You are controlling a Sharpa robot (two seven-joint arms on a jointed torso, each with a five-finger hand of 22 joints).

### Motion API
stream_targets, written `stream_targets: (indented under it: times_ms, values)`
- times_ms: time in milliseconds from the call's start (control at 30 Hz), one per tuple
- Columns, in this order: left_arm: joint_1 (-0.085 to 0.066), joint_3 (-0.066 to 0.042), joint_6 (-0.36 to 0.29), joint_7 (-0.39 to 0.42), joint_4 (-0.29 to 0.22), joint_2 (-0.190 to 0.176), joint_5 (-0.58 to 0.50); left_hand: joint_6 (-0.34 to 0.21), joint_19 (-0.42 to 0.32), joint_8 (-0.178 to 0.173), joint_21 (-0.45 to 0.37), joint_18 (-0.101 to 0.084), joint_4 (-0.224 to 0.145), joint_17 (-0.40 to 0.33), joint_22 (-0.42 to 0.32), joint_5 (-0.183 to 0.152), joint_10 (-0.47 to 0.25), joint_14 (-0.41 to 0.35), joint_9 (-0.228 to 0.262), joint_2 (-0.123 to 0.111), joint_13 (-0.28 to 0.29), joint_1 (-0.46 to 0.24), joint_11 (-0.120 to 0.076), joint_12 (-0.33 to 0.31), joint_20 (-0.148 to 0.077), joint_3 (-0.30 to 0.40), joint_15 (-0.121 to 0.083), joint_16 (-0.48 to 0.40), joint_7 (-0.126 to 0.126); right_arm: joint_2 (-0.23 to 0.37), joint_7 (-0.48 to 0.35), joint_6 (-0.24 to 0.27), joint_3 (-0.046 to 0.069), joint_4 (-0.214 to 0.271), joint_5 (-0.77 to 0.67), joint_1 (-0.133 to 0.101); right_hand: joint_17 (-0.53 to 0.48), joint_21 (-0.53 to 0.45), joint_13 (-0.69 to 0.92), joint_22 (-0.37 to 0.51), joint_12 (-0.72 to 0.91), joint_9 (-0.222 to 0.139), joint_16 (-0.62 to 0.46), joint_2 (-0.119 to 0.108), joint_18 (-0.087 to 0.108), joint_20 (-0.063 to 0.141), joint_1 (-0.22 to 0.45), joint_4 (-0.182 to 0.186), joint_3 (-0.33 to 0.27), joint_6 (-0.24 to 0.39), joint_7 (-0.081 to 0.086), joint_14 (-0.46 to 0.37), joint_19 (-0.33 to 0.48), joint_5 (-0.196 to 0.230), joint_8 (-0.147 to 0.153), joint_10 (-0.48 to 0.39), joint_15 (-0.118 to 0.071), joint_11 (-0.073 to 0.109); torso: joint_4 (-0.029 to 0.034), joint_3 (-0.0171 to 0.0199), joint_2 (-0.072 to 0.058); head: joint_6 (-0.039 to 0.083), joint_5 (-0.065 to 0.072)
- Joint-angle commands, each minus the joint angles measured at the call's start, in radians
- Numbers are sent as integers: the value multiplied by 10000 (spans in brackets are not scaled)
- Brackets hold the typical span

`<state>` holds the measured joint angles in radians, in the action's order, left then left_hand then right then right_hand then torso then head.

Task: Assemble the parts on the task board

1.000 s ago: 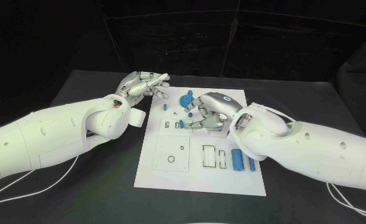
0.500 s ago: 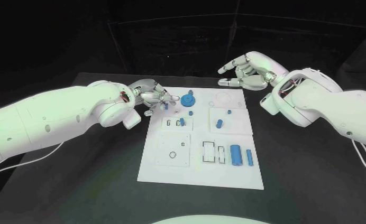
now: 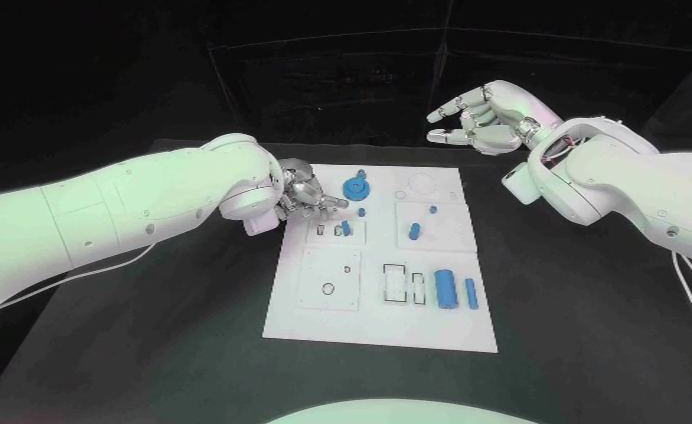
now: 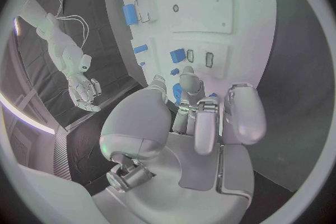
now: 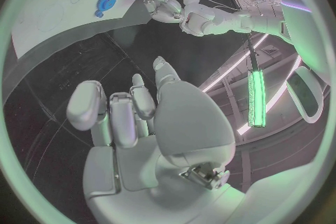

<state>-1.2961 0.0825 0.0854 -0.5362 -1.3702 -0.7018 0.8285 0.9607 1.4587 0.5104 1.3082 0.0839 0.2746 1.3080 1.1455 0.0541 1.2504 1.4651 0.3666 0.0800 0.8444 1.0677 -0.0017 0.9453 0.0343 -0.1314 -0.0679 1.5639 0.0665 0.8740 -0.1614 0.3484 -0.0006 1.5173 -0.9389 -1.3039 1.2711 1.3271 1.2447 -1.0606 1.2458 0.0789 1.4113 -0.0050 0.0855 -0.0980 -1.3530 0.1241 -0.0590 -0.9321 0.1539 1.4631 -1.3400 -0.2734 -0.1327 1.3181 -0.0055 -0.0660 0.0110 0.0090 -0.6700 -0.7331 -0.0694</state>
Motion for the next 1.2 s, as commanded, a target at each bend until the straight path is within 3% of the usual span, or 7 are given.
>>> stream_targets:
  times_ms: [33, 133, 467, 633, 733, 1200]
  values:
    - [-23, -9, 360, -597, 147, 219, 443, -119, 130, 191, 157, -128, 12, 2628, 239, -31, 53, 1057, 190, 1, 122, 121, -62, 156, -19, -171, -59, 69, -4, -34, 11, -168, 11, -50, 126, -31, -18, -45, -10, 33, -58, -15, -75, 32, 135, 16, -91, -74, -10, -23, -8, 404, 64, -42, -51, -35, -69, 4, -37, 14, 25, -38, -21]
    - [-26, -9, 380, -631, 242, 403, 455, -214, 180, 381, 305, -163, 42, 2628, 467, -30, 106, 1057, 390, 26, 289, 161, -80, 334, -32, -310, -73, 69, -24, -42, 56, -186, 11, -74, 90, -34, -18, -45, -10, 33, -58, -15, -75, 32, 135, 16, -91, -74, -10, -23, -8, 404, 64, -42, -51, -35, -69, 4, -24, 3, 11, -35, -22]
    - [-36, 10, 628, -691, 463, 862, 560, -297, 221, 528, 437, -196, 42, 2628, 674, -28, 129, 1057, 550, 46, 388, 212, -91, 446, -40, -421, -80, 69, -38, -120, 213, -333, 10, -218, 54, -36, -66, -78, -38, 81, -81, -19, -112, 24, 142, 21, -70, -67, -55, -19, -9, 397, 78, -89, -66, -49, -71, 5, -11, -15, -6, -51, -19]
    - [-59, 98, 754, -739, 558, 966, 596, -342, 223, 576, 461, -201, 23, 2628, 711, -23, 96, 1057, 608, 35, 353, 251, -91, 424, -41, -464, -80, 69, -37, -181, 247, -374, 9, -285, 51, -36, -66, -78, -38, 81, -81, -19, -112, 24, 142, 21, -70, -67, -55, -19, -9, 397, 78, -89, -66, -49, -71, 5, -27, -9, -7, -76, -35]
    - [-80, 145, 861, -780, 625, 1034, 605, -368, 225, 603, 478, -205, 8, 2628, 738, -22, 82, 1057, 641, 36, 349, 283, -90, 424, -40, -481, -80, 69, -37, -198, 261, -390, 9, -314, 50, -35, -66, -78, -38, 81, -81, -19, -112, 24, 142, 21, -70, -67, -55, -19, -9, 397, 78, -89, -66, -49, -71, 5, -14, -28, -9, -89, -10]
    - [-96, 216, 1122, -934, 832, 1232, 642, -445, 235, 736, 553, -221, -80, 2628, 858, -10, 37, 1057, 791, 97, 300, 457, -95, 409, -39, -508, -80, 69, -44, -196, 319, -434, 7, -378, 42, -34, -82, -98, -71, 112, -111, -21, -126, 30, 147, 24, -58, -60, -74, -14, -10, 396, 88, -114, -72, -71, -72, 6, -20, -23, -19, -152, -3]
